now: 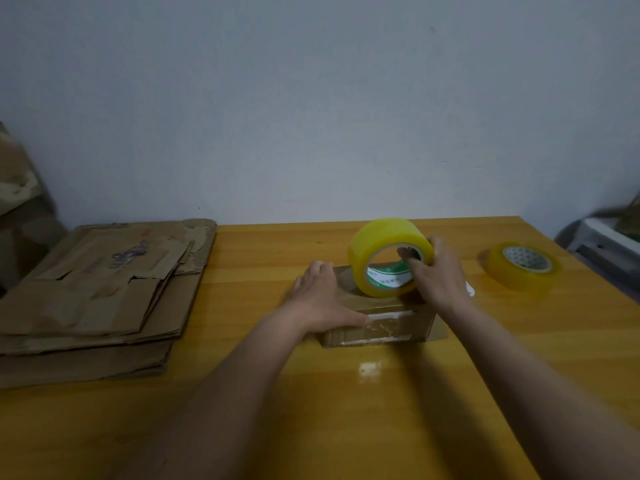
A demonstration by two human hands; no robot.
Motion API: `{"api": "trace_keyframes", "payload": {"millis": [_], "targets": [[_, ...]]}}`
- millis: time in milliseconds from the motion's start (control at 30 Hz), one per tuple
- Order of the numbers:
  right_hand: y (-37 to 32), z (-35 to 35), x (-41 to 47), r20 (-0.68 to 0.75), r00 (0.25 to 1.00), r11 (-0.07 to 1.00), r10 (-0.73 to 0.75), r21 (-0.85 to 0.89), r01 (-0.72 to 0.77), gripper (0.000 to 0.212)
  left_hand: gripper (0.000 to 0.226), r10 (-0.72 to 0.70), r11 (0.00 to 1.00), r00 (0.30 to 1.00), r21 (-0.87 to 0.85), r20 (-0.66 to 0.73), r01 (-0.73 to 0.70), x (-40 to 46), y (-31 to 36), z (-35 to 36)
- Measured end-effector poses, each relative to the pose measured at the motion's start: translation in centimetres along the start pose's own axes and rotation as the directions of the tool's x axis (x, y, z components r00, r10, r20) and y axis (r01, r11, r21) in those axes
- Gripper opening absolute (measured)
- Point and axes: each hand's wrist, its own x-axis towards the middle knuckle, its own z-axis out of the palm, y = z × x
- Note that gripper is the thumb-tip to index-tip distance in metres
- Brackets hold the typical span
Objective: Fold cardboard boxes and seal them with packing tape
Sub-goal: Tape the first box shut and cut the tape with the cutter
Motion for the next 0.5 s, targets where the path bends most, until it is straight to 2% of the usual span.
{"api": "trace_keyframes", "payload": {"millis": [133,300,400,500], "targets": [[0.1,0.3,-0.1,-0.014,1.0,0.999,-0.023,-0.047,0.022,0.019,0.126,-0.002,0.999,0.996,0.039,-0.094,0.006,0.2,1.5,1.1],[0.3,-0.6,0.5,0.068,0.993,0.995,-0.099,-0.027,0.101,0.009,0.13,0.0,0.994,0.995,0.109,-0.098,0.01,0.4,0.9,1.4],[0.5,-3.0,1.4,0.024,0.989,0.988,-0.145,-0.056,0.146,0.02,0.134,-0.007,0.99,0.997,0.139,-0.081,0.019,0.5,0.9,1.5],[1.2,-5.4,1.9,-0.028,0.972,0.951,-0.232,-0.216,0.221,0.032,0.133,0.001,0.989,0.998,0.15,-0.068,0.01,0.5,1.1,1.4]]}}
